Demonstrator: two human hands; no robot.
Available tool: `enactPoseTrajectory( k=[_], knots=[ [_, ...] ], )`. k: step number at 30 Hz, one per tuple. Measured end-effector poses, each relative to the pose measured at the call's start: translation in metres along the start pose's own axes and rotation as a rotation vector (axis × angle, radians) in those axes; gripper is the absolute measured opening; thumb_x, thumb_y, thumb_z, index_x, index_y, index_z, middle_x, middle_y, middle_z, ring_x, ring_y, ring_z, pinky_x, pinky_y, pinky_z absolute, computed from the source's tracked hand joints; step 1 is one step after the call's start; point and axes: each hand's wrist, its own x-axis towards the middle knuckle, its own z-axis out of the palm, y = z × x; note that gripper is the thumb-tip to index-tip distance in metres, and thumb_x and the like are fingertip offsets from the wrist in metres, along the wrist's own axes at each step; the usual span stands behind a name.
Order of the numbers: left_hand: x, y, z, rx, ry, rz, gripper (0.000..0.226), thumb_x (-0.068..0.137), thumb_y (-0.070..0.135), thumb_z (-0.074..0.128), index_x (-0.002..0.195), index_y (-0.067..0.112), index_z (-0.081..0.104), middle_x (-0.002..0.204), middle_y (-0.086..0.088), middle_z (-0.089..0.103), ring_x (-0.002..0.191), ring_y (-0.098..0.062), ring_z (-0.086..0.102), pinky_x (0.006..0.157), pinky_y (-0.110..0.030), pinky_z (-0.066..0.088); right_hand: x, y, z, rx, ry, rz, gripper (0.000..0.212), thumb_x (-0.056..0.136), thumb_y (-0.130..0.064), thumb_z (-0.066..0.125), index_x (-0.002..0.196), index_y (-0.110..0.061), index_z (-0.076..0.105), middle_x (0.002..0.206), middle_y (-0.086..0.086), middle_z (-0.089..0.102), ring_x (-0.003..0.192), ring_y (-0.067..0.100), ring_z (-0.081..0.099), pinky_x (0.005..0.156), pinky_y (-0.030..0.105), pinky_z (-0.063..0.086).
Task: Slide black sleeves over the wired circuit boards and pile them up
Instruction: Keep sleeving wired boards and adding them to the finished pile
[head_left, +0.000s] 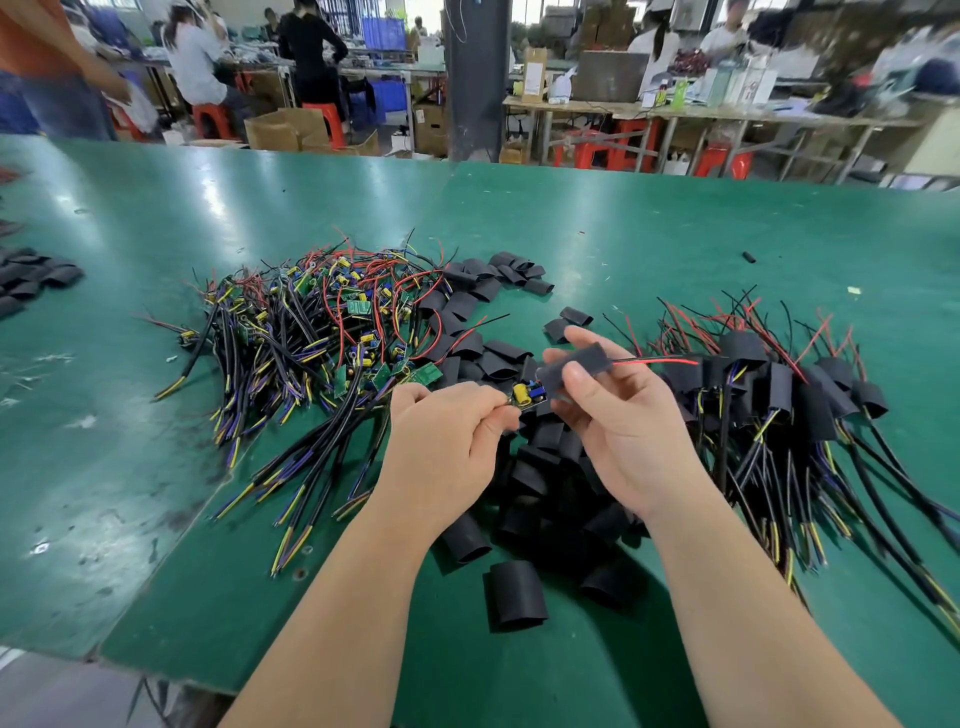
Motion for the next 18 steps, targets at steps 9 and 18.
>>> enactPoseTrajectory(
  k=[9, 18],
  knots=[
    [-0.001, 0.001, -0.002, -0.041, -0.034, -0.006, 0.026, 0.093, 0.032, 0.048, 0.079, 0.022, 0.067, 0.066, 0.011, 0.057, 0.055, -0.006, 0.044, 0.08, -0.034, 0.027, 0.0, -0.003, -0.01, -0.204, -0.1, -0.041, 0.045, 0.07, -0.016, 0.068, 0.115, -0.016, 0.061, 0.097, 0.007, 0.074, 0.094, 0.02, 0.066, 0.094, 0.033, 0.051],
    [-0.001, 0.003, -0.005, 0.042, -0.038, 0.03, 0.025, 0.092, 0.027, 0.049, 0.072, 0.02, 0.062, 0.061, 0.01, 0.046, 0.056, -0.009, 0.034, 0.073, -0.033, 0.025, -0.004, 0.011, -0.002, -0.372, 0.014, -0.106, 0.021, 0.063, -0.031, 0.076, 0.081, -0.021, 0.071, 0.082, -0.003, 0.075, 0.075, 0.008, 0.068, 0.069, 0.019, 0.052]
  ],
)
